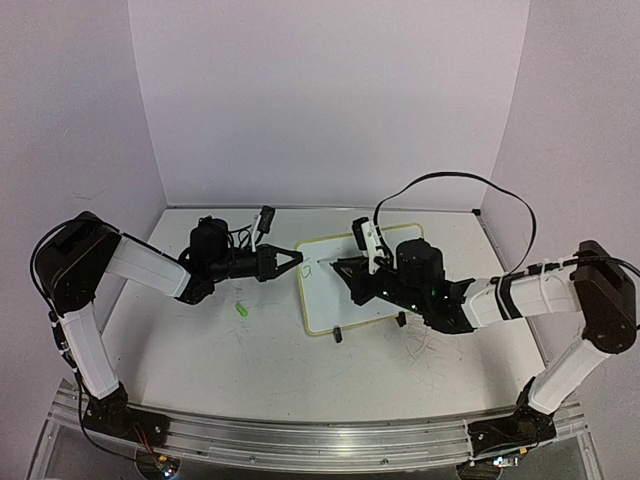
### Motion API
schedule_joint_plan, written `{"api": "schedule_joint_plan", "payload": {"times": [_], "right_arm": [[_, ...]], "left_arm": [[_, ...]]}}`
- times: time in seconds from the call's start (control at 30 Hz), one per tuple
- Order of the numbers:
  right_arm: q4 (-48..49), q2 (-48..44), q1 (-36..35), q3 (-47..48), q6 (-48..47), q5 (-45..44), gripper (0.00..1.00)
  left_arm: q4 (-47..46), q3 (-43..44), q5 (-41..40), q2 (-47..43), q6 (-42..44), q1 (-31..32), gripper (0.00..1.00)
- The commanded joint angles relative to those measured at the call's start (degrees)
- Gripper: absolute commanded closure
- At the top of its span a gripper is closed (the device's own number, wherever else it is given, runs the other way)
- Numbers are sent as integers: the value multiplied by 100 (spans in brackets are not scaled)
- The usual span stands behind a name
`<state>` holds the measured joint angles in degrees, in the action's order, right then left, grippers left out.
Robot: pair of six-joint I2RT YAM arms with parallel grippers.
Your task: Write a sentence on the whiteboard
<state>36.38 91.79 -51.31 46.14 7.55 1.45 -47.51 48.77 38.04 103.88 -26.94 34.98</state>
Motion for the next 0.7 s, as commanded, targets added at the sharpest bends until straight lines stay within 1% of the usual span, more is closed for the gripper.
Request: {"api": "schedule_joint_plan", "payload": {"times": [0.0,0.67], "right_arm": [[133,85,-28,214,18,-36,100],[-58,270,-38,330,-8,-143,100]], "left_arm": [[-1,142,37,-249,101,-6,100],[12,211,55,-228,101,-4,100]]}}
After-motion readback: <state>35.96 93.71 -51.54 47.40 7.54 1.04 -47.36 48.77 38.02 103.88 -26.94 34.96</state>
